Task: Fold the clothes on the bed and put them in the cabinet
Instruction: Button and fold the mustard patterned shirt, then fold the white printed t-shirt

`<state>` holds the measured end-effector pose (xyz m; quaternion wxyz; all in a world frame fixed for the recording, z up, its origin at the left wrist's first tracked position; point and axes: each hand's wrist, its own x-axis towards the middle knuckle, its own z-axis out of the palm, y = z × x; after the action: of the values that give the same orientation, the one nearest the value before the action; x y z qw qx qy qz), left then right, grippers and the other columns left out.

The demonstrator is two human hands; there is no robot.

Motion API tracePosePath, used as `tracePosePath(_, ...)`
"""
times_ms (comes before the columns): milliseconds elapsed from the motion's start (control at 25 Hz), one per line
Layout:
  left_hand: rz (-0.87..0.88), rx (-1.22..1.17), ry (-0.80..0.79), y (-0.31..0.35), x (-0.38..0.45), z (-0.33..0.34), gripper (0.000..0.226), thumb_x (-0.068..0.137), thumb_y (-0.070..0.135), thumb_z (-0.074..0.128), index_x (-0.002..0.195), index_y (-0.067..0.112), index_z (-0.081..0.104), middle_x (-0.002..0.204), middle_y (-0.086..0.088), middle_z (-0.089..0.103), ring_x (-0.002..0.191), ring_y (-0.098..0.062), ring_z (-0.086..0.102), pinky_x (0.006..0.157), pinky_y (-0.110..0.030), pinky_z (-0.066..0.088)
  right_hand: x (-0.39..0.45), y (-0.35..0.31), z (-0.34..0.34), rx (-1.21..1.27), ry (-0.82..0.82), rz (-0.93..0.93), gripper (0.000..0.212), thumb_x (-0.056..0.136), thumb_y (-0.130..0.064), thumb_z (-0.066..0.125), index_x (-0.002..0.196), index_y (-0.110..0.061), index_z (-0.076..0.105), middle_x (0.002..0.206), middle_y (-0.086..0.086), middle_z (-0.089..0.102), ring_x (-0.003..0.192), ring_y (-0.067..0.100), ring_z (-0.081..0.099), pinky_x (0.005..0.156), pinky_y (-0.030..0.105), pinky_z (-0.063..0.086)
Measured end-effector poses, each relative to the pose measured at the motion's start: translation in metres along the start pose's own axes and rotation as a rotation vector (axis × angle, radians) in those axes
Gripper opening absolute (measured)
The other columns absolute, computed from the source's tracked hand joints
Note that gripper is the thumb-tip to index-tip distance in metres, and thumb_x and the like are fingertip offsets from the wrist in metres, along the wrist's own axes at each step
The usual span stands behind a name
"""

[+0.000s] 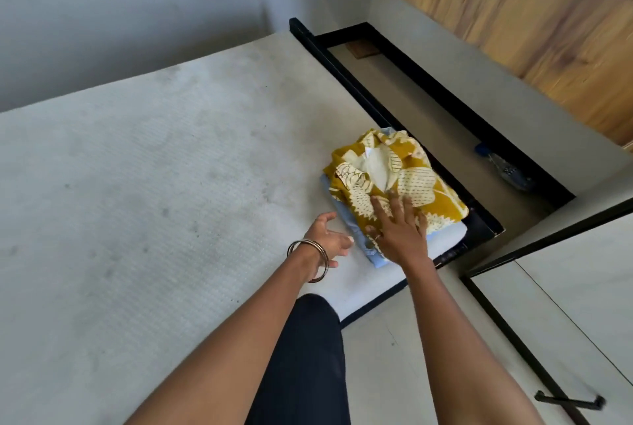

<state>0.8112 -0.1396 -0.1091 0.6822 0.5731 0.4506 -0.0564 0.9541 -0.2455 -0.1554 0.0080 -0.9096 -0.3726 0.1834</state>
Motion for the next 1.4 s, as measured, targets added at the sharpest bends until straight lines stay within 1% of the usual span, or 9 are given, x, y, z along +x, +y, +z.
tracePosePath(160, 0.001, 0.184, 0.141, -0.016, -0.022, -0.051, 0.047, 0.088, 0.009, 0.063, 0.131, 0.021, 0.051, 0.112, -0.011, 0.066, 0.079, -0.020, 0.067, 0.060, -0.029, 0.052, -0.013, -0.049, -0.027, 0.154, 0.119, 0.150, 0.060, 0.100, -0.052, 0.040, 0.153, -0.032, 0.021, 0.164, 0.009, 0.003, 0.149, 0.036, 0.002, 0.113, 0.065, 0.006)
tracePosePath(440, 0.253, 0.569, 0.400, -0.062, -0.109, -0.173, 0.031, 0.086, 0.015, 0.061, 0.114, 0.025, 0.066, 0.100, -0.004, 0.071, 0.092, -0.023, 0.066, 0.087, -0.030, 0.052, -0.073, -0.231, -0.050, 0.407, 0.075, -0.106, 0.050, 0.097, -0.055, 0.045, 0.138, -0.026, 0.047, 0.141, 0.010, 0.047, 0.134, 0.033, 0.034, 0.104, 0.053, 0.025)
tracePosePath(640, 0.290, 0.283, 0.789, -0.118, -0.199, -0.301, 0.024, 0.085, 0.009, 0.059, 0.101, 0.021, 0.073, 0.087, -0.005, 0.074, 0.083, -0.022, 0.066, 0.082, -0.029, 0.052, -0.136, -0.376, -0.029, 0.594, -0.025, -0.384, 0.035, 0.098, -0.043, 0.052, 0.129, -0.026, 0.052, 0.121, 0.001, 0.062, 0.120, 0.022, 0.051, 0.100, 0.044, 0.033)
tracePosePath(800, 0.359, -0.047, 1.133, -0.199, -0.295, -0.406, 0.032, 0.086, -0.006, 0.046, 0.088, 0.015, 0.070, 0.073, -0.009, 0.070, 0.059, -0.021, 0.063, 0.056, -0.014, 0.049, -0.195, -0.500, 0.001, 0.665, -0.145, -0.624, 0.028, 0.096, -0.031, 0.057, 0.122, -0.021, 0.058, 0.093, -0.007, 0.067, 0.100, 0.022, 0.062, 0.089, 0.048, 0.051)
tracePosePath(1000, 0.212, -0.225, 1.511, -0.307, -0.386, -0.510, 0.034, 0.083, -0.003, 0.048, 0.084, 0.025, 0.067, 0.069, -0.003, 0.070, 0.065, -0.025, 0.067, 0.068, -0.038, 0.057, -0.248, -0.620, 0.045, 0.686, -0.281, -0.759, 0.008, 0.091, -0.036, 0.060, 0.091, -0.030, 0.066, 0.067, -0.005, 0.071, 0.078, 0.022, 0.069, 0.077, 0.049, 0.057)
tracePosePath(1120, 0.011, -0.069, 1.750, -0.347, -0.426, -0.568, 0.030, 0.081, -0.001, 0.054, 0.102, 0.017, 0.066, 0.084, -0.011, 0.071, 0.090, -0.037, 0.064, 0.084, -0.043, 0.050, -0.261, -0.689, 0.067, 0.642, -0.368, -0.825, 0.007, 0.088, -0.025, 0.060, 0.092, -0.024, 0.067, 0.074, -0.002, 0.073, 0.081, 0.024, 0.070, 0.078, 0.049, 0.057)
tracePosePath(1240, -0.107, 0.263, 1.867, -0.352, -0.446, -0.629, 0.047, 0.079, 0.007, 0.067, 0.125, 0.010, 0.056, 0.113, -0.019, 0.059, 0.105, -0.043, 0.052, 0.090, -0.051, 0.043, -0.264, -0.743, 0.083, 0.565, -0.457, -0.949, 0.030, 0.078, -0.030, 0.054, 0.104, -0.018, 0.065, 0.090, 0.006, 0.074, 0.089, 0.028, 0.069, 0.081, 0.051, 0.055)
tracePosePath(1320, -0.191, 0.448, 1.829, -0.342, -0.450, -0.674, 0.066, 0.079, 0.017, 0.073, 0.139, 0.016, 0.046, 0.137, -0.016, 0.045, 0.120, -0.042, 0.042, 0.093, -0.055, 0.043, -0.258, -0.768, 0.097, 0.538, -0.495, -0.975, 0.024, 0.082, -0.022, 0.057, 0.105, -0.019, 0.064, 0.089, 0.006, 0.074, 0.089, 0.026, 0.069, 0.083, 0.051, 0.054)
tracePosePath(1400, -0.323, 0.742, 1.619, -0.334, -0.443, -0.714, 0.087, 0.077, 0.029, 0.076, 0.150, 0.031, 0.029, 0.158, -0.007, 0.018, 0.139, -0.040, 0.023, 0.104, -0.057, 0.033, -0.246, -0.780, 0.112, 0.513, -0.510, -0.992, 0.020, 0.087, -0.015, 0.059, 0.105, -0.023, 0.063, 0.081, -0.001, 0.073, 0.086, 0.022, 0.069, 0.084, 0.049, 0.054)
